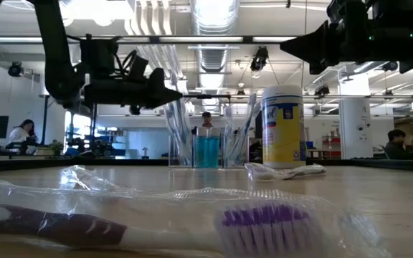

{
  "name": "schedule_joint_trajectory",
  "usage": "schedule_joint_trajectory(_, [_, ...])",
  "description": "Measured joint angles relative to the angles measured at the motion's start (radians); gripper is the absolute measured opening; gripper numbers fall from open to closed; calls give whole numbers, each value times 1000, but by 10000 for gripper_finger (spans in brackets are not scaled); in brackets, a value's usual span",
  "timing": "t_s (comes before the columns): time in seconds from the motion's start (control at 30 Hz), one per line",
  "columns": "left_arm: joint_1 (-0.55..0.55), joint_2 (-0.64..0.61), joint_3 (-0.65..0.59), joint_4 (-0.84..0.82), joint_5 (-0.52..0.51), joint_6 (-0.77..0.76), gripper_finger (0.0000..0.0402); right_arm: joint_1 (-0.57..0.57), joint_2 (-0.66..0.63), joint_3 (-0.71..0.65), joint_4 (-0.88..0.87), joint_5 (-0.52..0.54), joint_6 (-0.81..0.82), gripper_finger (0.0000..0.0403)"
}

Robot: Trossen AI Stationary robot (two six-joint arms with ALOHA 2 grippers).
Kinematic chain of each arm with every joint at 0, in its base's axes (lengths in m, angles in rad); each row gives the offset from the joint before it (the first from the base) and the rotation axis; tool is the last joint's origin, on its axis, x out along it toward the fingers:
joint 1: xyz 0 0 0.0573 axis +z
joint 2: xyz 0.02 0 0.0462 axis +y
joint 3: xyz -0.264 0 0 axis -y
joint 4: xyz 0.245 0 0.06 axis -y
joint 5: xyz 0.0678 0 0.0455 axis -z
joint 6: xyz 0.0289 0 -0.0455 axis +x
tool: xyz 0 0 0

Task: Pick & Place toothbrushing station
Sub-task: Put the blue toothbrush into the transparent toothbrush holder

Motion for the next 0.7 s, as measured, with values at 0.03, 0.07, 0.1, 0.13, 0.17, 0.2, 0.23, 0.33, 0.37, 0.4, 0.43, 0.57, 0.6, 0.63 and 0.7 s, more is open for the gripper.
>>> schedule_joint_trajectory(0.03, [-1, 20, 4, 11, -1, -11, 18, 0, 2, 5, 0, 0, -2, 8])
schedule_joint_trajectory(0.07, [-2, 39, 7, 23, -3, -18, 18, 0, 6, 9, 1, 0, -2, 8])
schedule_joint_trajectory(0.1, [-4, 59, 10, 38, -4, -22, 18, 0, 12, 13, 2, 0, -2, 8])
schedule_joint_trajectory(0.13, [-7, 76, 14, 45, -5, -23, 18, 0, 18, 15, 1, -1, -2, 8])
schedule_joint_trajectory(0.17, [-10, 92, 18, 52, -5, -25, 18, 0, 26, 17, 0, -1, -4, 8])
schedule_joint_trajectory(0.2, [-11, 107, 22, 56, -10, -31, 18, 0, 33, 21, -1, -1, -6, 8])
schedule_joint_trajectory(0.23, [-13, 122, 23, 60, -21, -36, 18, 0, 41, 25, 0, -1, -7, 8])
schedule_joint_trajectory(0.33, [-20, 164, 26, 75, -57, -39, 18, 0, 64, 38, -1, -1, -11, 8])
schedule_joint_trajectory(0.37, [-22, 175, 26, 86, -64, -39, 18, 0, 71, 43, 0, -1, -11, 8])
schedule_joint_trajectory(0.4, [-22, 186, 26, 93, -69, -39, 18, 0, 77, 47, 0, -1, -11, 8])
schedule_joint_trajectory(0.43, [-23, 194, 26, 96, -69, -39, 18, 0, 82, 50, 0, -1, -12, 8])
schedule_joint_trajectory(0.57, [-29, 216, 25, 99, -70, -28, 18, 0, 105, 58, 0, -3, -21, 8])
schedule_joint_trajectory(0.6, [-30, 219, 25, 105, -70, -26, 18, 0, 109, 60, 0, -3, -23, 8])
schedule_joint_trajectory(0.63, [-29, 221, 25, 106, -68, -26, 18, 0, 112, 61, 0, -3, -26, 8])
schedule_joint_trajectory(0.7, [-29, 222, 26, 106, -58, -28, 18, 0, 119, 68, 0, -3, -29, 8])
